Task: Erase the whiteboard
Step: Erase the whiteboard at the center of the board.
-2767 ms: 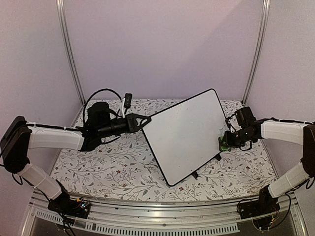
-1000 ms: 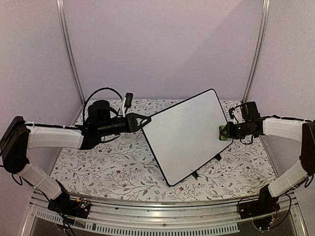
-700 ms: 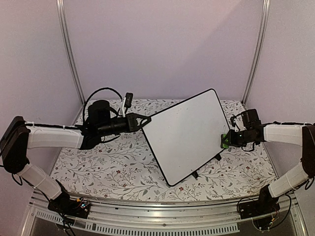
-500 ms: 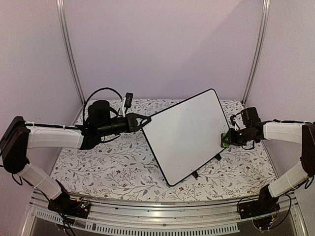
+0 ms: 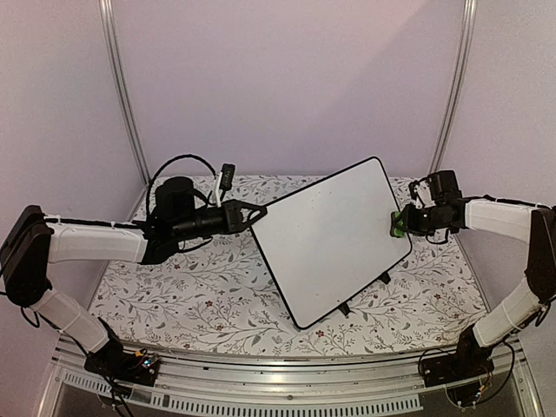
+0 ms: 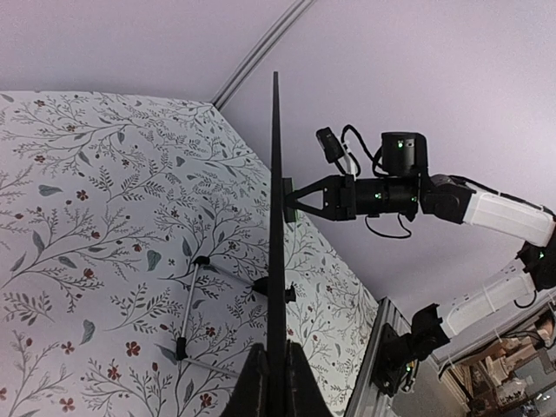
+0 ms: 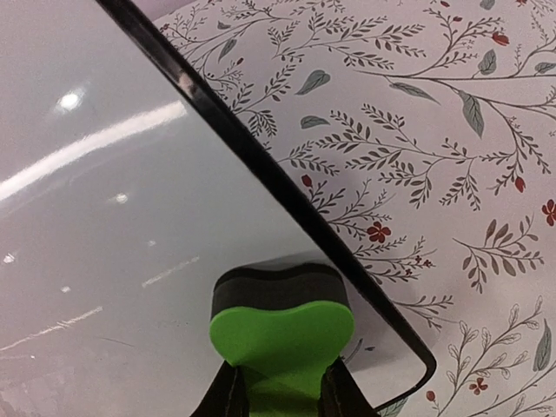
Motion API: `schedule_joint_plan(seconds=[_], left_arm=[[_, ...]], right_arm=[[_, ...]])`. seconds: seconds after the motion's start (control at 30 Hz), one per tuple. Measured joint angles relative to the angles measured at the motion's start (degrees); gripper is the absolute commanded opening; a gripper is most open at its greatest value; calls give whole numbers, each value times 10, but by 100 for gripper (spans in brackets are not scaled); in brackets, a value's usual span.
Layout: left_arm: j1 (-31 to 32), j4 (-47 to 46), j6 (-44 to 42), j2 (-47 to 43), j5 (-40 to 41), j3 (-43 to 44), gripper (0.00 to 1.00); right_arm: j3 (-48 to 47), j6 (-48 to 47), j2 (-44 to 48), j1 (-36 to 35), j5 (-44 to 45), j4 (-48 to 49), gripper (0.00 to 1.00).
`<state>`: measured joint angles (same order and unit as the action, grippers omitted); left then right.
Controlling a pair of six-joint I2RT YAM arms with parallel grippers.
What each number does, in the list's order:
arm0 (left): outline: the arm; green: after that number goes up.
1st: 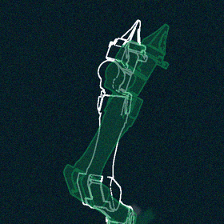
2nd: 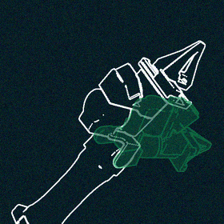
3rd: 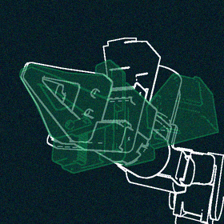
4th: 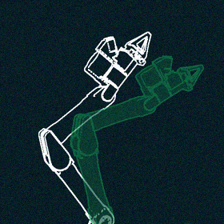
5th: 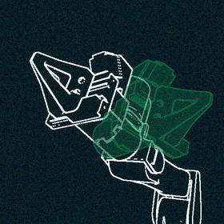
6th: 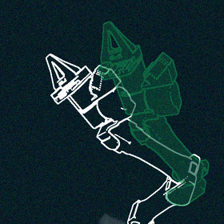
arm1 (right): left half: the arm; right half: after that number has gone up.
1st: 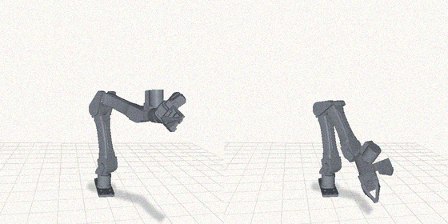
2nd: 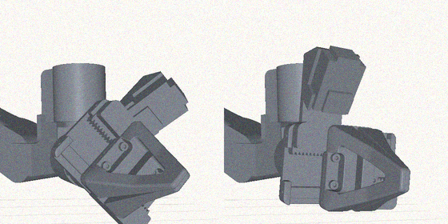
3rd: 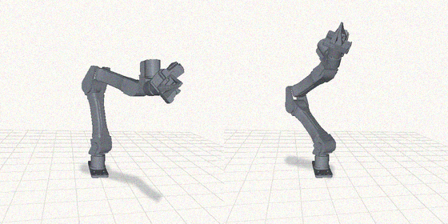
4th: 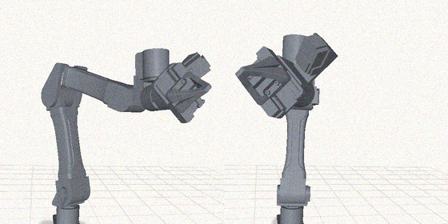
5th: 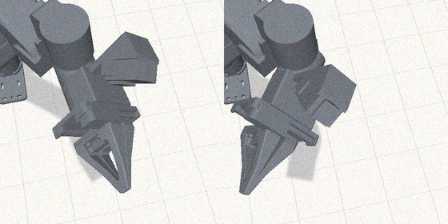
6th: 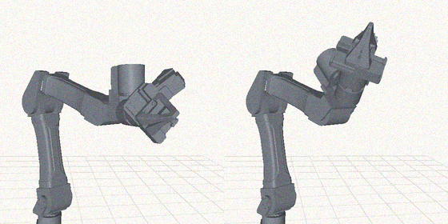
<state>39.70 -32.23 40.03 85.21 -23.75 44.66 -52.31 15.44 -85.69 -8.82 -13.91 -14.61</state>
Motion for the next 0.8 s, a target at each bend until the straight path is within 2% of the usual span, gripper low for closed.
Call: schedule_joint_plan(seconds=[0.43, 0.63, 0.8], left_arm=[[0, 0, 3, 0, 0, 0, 0], [0, 0, 3, 0, -1, 0, 0], [0, -2, 2, 1, -3, 0, 0]], right_arm=[[132, 16, 40, 5, -2, 32, 0], [131, 17, 42, 5, -2, 28, 0], [79, 17, 35, 5, -7, 6, 0]])
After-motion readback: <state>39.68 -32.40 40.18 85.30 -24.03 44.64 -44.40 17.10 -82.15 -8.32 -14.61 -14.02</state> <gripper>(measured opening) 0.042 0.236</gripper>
